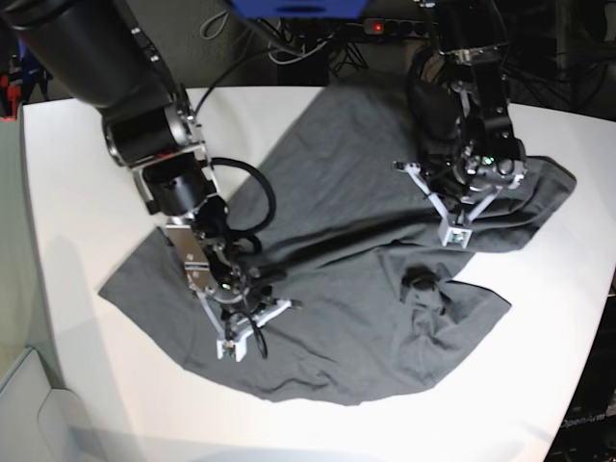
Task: Layout the t-shirt on the table in an organized manner, then fold the t-shirt properly
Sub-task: 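Regrasp the shirt edges with both grippers and lift slightly, then drag the held shirt with both grippers away from each other, flattening it, then move the right gripper to the shirt's hem and grasp it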
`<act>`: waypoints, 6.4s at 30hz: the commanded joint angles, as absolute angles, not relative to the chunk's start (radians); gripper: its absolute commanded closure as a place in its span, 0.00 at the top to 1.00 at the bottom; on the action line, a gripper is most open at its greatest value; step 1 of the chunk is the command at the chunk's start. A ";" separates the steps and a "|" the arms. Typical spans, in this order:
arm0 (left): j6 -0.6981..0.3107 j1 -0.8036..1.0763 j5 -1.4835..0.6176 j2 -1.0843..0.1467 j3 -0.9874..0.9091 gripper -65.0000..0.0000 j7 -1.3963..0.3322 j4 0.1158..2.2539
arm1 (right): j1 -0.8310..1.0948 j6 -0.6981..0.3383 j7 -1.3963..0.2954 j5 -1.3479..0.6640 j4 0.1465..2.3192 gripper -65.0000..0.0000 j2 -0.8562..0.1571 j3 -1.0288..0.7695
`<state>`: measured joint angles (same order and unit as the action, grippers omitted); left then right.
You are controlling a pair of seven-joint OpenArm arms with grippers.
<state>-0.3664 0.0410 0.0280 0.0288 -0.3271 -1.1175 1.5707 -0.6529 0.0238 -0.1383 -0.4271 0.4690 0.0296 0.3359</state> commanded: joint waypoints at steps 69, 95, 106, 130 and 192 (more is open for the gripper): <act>-0.369 0.070 0.047 -0.125 -0.274 0.01 -1.138 1.560 | 0.153 0.025 -0.366 -0.427 1.744 0.00 -0.257 0.058; -0.375 -0.021 0.130 -0.323 -0.489 0.01 -0.964 1.394 | 0.165 0.021 -0.456 -0.427 1.744 0.00 -0.251 0.091; -0.375 -0.028 0.130 -0.282 -0.487 0.01 -1.104 1.669 | 0.030 0.021 -0.456 -0.427 1.710 0.00 -0.232 0.361; -0.377 -0.018 0.130 -0.266 -0.670 0.01 -1.147 1.733 | -0.529 0.110 -0.311 -0.430 0.719 0.00 -0.220 0.372; -0.377 0.039 0.130 -0.124 -0.674 0.01 -1.141 1.816 | -0.743 0.102 -0.028 -0.430 0.309 0.00 -0.061 0.351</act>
